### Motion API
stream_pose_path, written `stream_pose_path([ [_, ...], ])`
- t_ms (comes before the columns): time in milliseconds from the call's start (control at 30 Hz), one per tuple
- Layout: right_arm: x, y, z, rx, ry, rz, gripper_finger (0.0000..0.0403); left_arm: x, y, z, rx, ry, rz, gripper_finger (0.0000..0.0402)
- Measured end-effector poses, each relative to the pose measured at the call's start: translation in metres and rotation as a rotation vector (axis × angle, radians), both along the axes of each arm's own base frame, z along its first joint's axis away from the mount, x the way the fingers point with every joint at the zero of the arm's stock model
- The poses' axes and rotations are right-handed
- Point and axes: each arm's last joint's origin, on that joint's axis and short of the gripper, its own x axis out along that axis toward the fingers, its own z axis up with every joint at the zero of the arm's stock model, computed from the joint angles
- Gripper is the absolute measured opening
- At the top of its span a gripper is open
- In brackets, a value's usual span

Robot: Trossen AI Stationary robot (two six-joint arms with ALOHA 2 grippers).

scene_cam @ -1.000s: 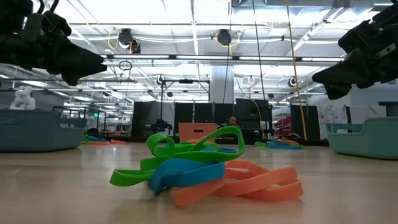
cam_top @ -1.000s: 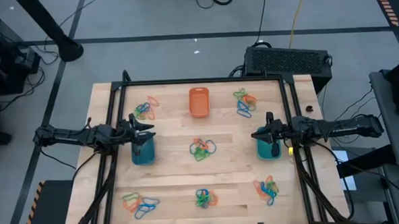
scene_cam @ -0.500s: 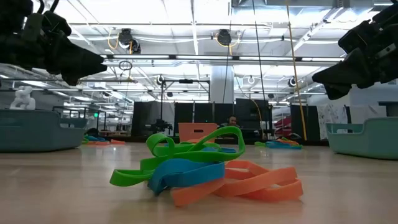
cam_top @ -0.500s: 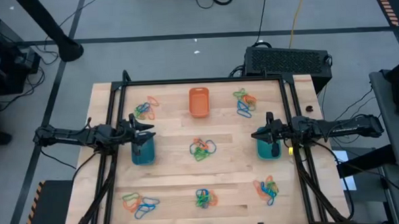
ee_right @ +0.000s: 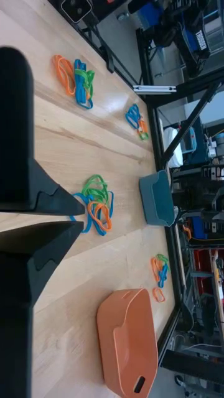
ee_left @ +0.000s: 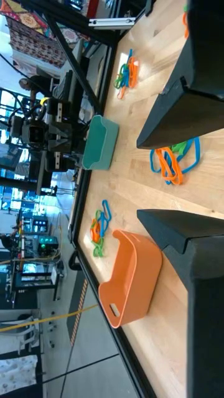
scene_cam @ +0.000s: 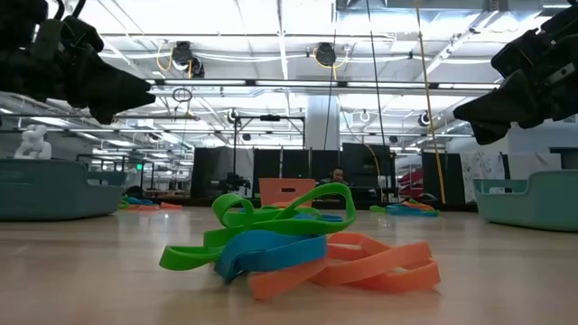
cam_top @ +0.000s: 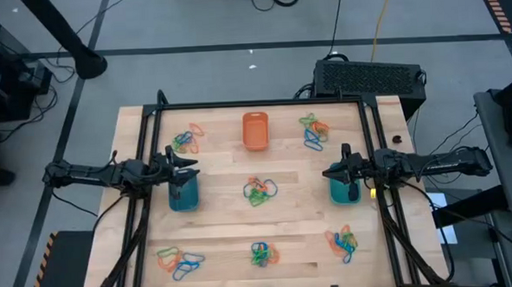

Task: Sort rubber bands into baskets

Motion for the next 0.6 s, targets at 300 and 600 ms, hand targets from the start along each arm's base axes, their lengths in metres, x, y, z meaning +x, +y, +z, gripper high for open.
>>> stream_pose_path([
  [300, 0.0, 0.0, 0.0, -0.002, -0.002, -0.004, 0.0018, 0.0, 0.0, 0.0, 0.129, 0.027, 0.009, 0.0176],
  [600, 0.001, -0.006, 0.015, 0.12, -0.175, -0.208, 0.0018, 0.0, -0.001, 0.008, -0.176, -0.117, -0.026, 0.0176],
])
